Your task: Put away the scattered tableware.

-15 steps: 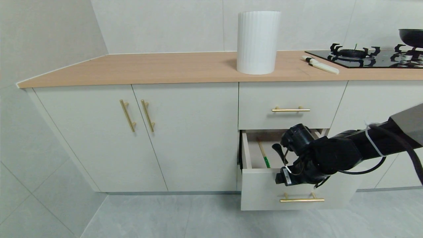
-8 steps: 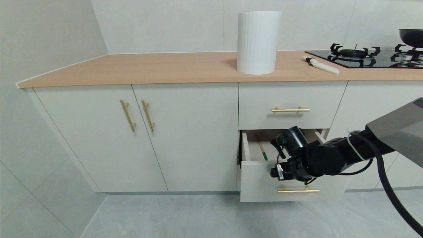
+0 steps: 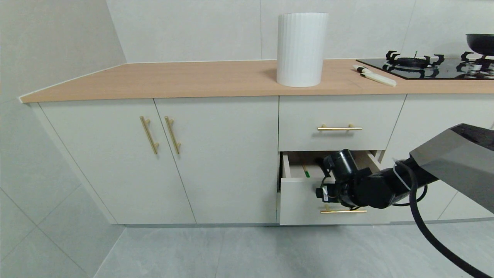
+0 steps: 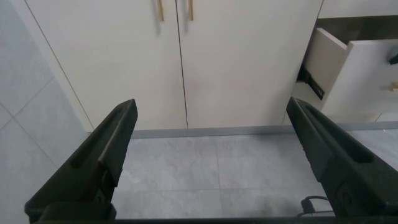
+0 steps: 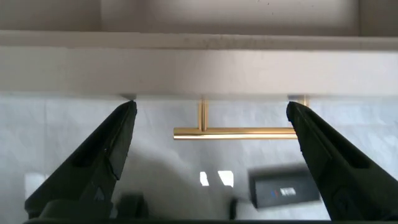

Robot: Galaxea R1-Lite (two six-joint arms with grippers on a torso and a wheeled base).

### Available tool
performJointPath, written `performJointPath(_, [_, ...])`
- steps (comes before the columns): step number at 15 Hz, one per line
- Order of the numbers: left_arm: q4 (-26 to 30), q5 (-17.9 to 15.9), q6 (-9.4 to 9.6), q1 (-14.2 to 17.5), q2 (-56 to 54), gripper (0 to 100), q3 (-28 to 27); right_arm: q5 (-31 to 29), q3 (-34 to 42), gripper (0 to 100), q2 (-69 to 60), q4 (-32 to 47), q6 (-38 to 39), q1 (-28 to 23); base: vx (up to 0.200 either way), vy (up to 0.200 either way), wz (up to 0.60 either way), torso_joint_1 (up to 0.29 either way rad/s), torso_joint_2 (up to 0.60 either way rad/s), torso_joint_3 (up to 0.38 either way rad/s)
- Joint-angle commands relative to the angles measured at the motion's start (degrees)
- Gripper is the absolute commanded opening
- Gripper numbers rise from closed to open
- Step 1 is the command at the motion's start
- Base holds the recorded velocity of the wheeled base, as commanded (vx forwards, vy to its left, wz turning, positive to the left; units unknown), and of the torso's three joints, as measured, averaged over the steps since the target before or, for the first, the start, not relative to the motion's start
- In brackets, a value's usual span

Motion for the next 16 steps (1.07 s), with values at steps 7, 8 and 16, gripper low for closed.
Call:
performJointPath(7, [0.1, 0.0, 0.02, 0.0, 0.1, 100, 0.0, 0.0, 0.0, 100, 5.4, -13.6, -0.1, -3.9, 0.000, 0.000, 0.00, 0.000, 0.00, 0.000])
performJointPath(8, [0.0, 0.0, 0.02, 0.0, 0.1, 100, 0.0, 0.0, 0.0, 100, 5.6, -14.7, -0.2, -4.4, 0.000, 0.000, 0.00, 0.000, 0.00, 0.000])
performJointPath(16, [0.0, 0.0, 0.02, 0.0, 0.1, 100, 0.0, 0.1, -0.8, 100, 10.3, -26.4, -0.6, -6.4, 0.000, 0.000, 0.00, 0.000, 0.00, 0.000])
